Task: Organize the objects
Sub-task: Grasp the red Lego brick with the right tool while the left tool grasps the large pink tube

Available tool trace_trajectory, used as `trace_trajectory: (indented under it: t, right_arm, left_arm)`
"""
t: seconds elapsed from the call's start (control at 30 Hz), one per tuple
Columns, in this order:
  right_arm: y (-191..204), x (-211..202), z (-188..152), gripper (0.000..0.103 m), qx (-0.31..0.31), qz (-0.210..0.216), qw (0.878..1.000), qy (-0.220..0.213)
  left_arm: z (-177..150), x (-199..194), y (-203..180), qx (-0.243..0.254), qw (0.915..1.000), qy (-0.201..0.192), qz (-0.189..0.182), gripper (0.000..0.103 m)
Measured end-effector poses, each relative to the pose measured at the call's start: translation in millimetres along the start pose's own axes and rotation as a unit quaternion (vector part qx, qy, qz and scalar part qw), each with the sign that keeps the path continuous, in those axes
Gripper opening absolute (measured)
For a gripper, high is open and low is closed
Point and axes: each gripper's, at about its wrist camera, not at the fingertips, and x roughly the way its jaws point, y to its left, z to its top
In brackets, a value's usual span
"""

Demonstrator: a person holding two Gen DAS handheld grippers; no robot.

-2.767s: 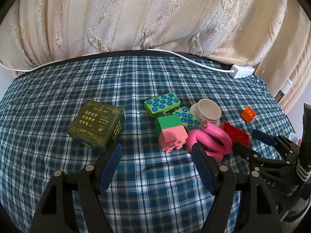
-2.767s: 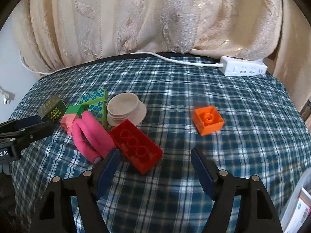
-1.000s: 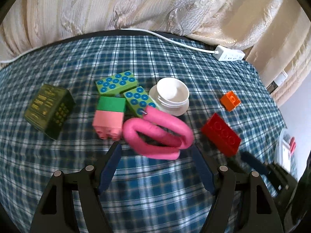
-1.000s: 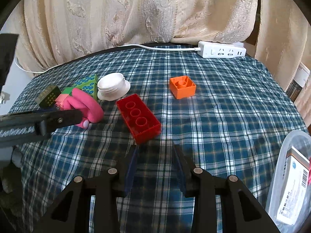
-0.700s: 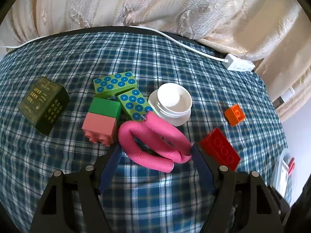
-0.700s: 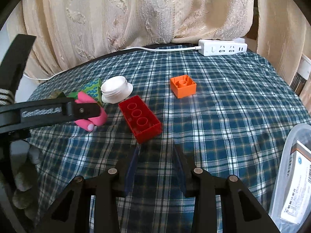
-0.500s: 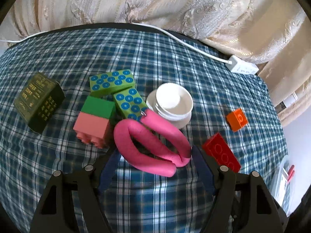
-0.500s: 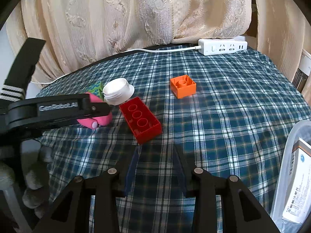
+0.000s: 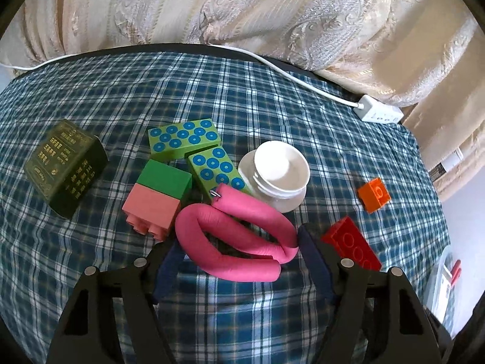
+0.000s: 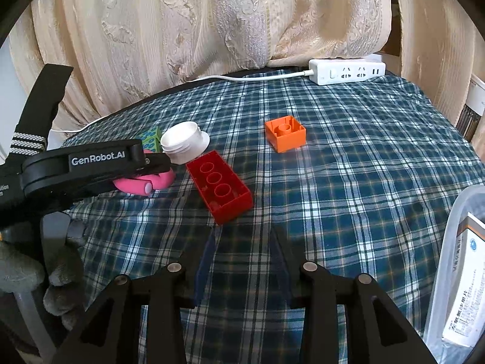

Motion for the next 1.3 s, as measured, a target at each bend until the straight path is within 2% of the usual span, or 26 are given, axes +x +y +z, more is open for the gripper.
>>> trace_trajectory:
  t: [0.2,0.27,0.33,0.67,1.1,1.17,1.3]
  right_arm:
    - [2,-1,-1,0.040,-0.005,-0.008,1.000,0.001]
    - [4,-1,-1,0.045,-0.010,-0.012,1.000,0.000]
    - [6,-1,1,0.057,-0.014,-0.018,1.000,-0.004]
    - [18,2,26,0.063,-0.043,-0.027,0.999,-0.017]
    - [32,42,41,0.063,-0.070,-0.024,0.997,0.022]
    - [34,44,40,0.060,-0.074,-0.024,0.997,0.024]
    - [38,44,39,0.045,-0.083,-0.029,0.996,0.023]
  left_arm:
    - [-7,-15,9,0.017,0.9998,-0.005,-0.003,0.074]
    - [-11,-21,12,0.024,0.9997,-0.010,-0.003,0.074]
    - [-15,-29,15,0.034,0.9992,-0.019,0.002,0.074]
    - [-26,-55,15,0.076,0.9952,-0.061,0.010,0.074]
    - [-24,-60,31,0.063,0.9960,-0.064,0.001,0.074]
    - [-24,-60,32,0.062,0.9961,-0.062,0.001,0.074]
    - [-25,-59,31,0.064,0.9961,-0.060,-0.001,0.074]
